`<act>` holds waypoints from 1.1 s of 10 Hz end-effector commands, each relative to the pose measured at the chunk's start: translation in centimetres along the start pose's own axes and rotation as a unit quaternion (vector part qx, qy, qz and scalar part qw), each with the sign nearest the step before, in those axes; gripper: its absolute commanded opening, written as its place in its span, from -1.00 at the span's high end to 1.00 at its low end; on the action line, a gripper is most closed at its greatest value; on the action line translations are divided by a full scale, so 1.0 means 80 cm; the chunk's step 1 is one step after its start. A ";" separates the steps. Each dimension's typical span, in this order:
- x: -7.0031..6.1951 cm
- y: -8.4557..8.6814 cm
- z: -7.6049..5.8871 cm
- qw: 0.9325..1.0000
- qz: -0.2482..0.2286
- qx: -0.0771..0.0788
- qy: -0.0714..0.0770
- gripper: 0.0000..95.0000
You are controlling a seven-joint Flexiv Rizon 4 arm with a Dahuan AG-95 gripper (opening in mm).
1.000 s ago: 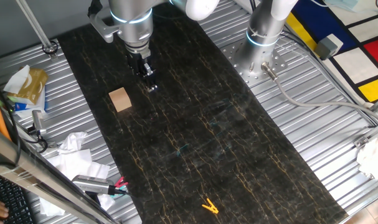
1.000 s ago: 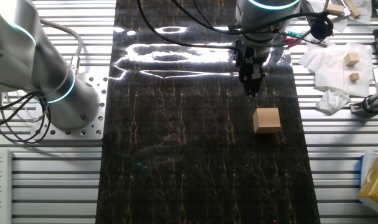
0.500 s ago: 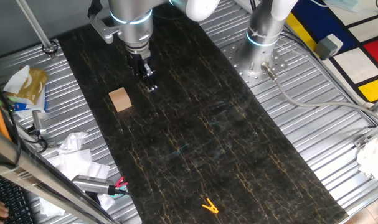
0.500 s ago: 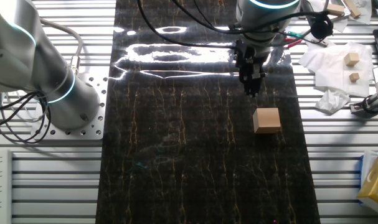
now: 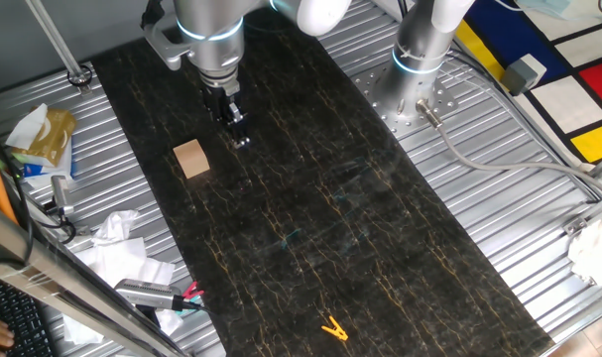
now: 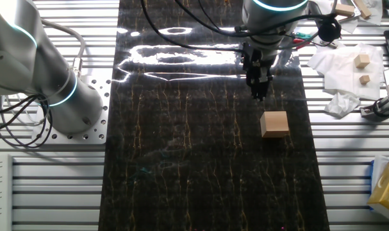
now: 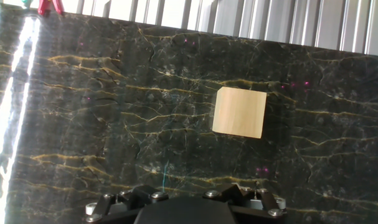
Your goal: Hold a small block with the gripper and sweep it from left to right on the table
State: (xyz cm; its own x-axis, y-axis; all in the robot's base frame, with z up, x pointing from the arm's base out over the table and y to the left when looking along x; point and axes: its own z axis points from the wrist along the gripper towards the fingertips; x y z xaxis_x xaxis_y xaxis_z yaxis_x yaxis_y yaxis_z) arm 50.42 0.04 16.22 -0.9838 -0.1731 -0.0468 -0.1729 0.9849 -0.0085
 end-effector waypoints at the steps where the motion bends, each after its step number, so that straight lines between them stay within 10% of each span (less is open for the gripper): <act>1: -0.004 0.000 0.000 1.000 0.001 0.000 0.001 -0.60; 11: -0.008 0.001 0.002 1.000 0.003 0.000 -0.001 -0.60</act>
State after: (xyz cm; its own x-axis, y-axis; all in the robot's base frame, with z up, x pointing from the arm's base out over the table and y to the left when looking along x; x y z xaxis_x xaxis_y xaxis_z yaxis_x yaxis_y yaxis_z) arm 51.07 0.23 16.02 -0.9847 -0.1670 -0.0487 -0.1668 0.9859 -0.0083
